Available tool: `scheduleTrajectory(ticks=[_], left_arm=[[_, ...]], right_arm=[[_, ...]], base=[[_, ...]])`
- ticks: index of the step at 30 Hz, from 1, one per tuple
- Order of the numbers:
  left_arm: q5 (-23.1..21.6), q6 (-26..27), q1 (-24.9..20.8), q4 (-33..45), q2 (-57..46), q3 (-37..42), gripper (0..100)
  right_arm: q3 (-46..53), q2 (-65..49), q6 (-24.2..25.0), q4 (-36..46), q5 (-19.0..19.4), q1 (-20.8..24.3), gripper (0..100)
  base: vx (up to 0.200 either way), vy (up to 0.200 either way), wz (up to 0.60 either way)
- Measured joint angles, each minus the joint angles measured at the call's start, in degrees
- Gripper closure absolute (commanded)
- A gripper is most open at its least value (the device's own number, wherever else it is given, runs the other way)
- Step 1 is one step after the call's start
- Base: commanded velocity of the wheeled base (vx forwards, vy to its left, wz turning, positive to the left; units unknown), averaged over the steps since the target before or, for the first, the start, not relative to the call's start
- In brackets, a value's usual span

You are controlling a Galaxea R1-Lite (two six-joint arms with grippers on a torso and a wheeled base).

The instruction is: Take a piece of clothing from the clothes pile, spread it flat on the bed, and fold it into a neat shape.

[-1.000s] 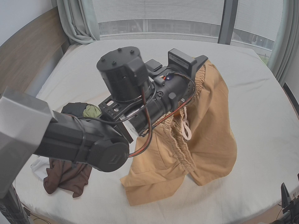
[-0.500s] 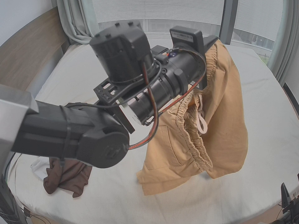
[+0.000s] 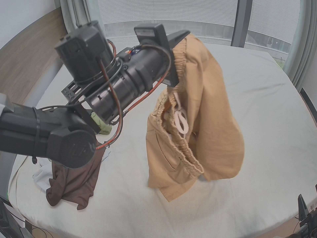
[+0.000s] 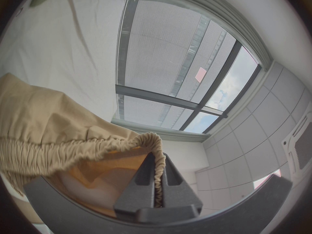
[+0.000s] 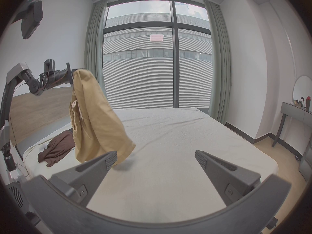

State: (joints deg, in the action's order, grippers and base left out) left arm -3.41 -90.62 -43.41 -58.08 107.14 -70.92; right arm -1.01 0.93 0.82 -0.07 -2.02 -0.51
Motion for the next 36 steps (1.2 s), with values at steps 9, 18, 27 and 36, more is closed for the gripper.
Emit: scheduleTrajectory(ticks=[9, 18, 27, 36], left_arm=[[-3.72, 9.45, 6.16, -12.15, -0.45, 16.63, 100], [-14.04, 17.98, 14.51, -25.51, -0.45, 32.48, 100], [-21.69, 30.68, 20.76, -30.68, 1.05, 41.96, 100], [-23.25, 43.69, 21.83, -30.82, 5.56, 45.98, 100]], right_arm=[[0.0, 0.0, 0.0, 0.0, 0.0, 0.0, 0], [0.0, 0.0, -0.02, 0.0, 0.0, 0.0, 0], [0.0, 0.0, -0.09, -0.02, 0.0, -0.04, 0], [0.0, 0.0, -0.09, -0.04, 0.02, 0.0, 0]], base=[[0.0, 0.0, 0.0], [0.0, 0.0, 0.0], [0.0, 0.0, 0.0], [0.0, 0.0, 0.0]])
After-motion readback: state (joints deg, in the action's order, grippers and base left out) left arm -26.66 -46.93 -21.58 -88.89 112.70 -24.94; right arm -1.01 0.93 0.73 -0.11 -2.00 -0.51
